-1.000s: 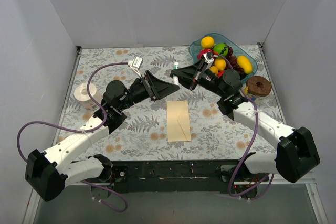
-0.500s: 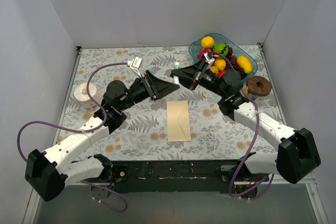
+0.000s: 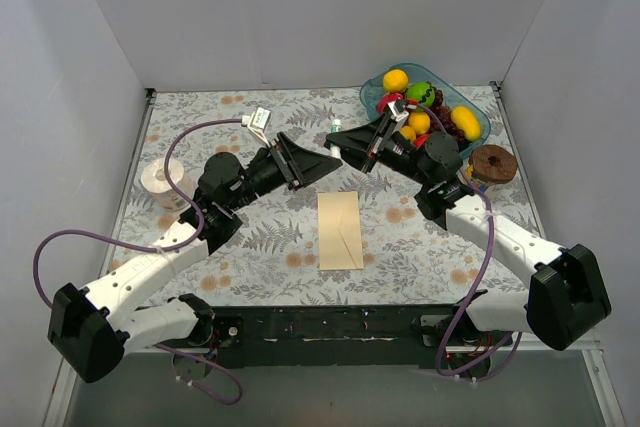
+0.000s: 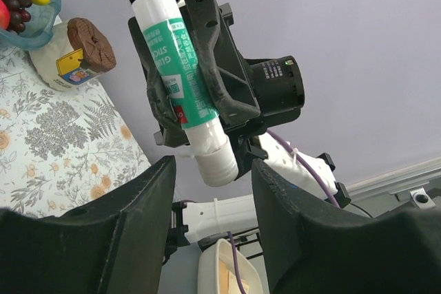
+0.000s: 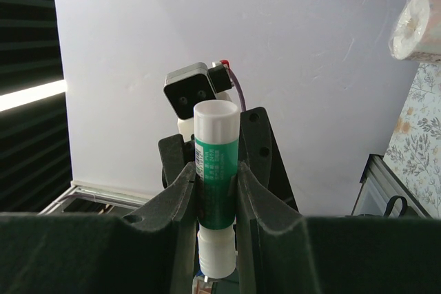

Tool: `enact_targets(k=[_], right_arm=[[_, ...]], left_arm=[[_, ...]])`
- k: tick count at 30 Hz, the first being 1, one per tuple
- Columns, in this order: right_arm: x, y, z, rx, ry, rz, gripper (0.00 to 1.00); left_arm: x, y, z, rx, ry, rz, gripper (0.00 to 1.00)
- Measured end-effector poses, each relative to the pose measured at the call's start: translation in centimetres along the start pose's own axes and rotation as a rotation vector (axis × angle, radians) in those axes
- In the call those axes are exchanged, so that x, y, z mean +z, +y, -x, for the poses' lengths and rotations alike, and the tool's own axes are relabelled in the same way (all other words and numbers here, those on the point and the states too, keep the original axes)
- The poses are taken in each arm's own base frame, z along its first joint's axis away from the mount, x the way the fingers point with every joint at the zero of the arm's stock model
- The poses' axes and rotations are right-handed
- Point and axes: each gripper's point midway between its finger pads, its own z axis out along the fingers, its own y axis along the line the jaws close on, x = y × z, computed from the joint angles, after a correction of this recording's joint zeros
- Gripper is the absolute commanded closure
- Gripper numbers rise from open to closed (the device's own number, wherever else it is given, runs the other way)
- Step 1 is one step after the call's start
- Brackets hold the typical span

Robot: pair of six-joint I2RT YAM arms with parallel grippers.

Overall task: Place the letter into the envelope and seal it
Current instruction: Open the solid glue cap.

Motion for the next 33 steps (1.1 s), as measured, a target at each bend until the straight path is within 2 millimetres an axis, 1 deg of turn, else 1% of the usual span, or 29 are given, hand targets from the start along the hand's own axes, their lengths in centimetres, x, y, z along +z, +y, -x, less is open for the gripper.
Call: enact_targets(k=[9, 22, 30, 33], right_arm=[[0.0, -0.13, 0.01, 0.002, -0.001, -0.005, 0.99], [0.0, -0.15, 0.01, 0.002, 0.0, -0.006, 0.99], [-0.07, -0.16, -0.03, 0.002, 0.0, -0.008, 0.99], [-0.14, 0.01, -0.09, -0.001, 0.0, -0.004, 0.99]], left_arm=[[0.54, 0.08, -0.24, -0.003, 0.01, -0.001, 0.59], [0.76, 0.3, -0.34, -0.005, 0.012, 0.001, 0.62], [0.8, 0.3, -0.23, -0.005, 0.005, 0.002, 0.69], [0.82, 0.18, -0.18, -0.003, 0.002, -0.003, 0.74]])
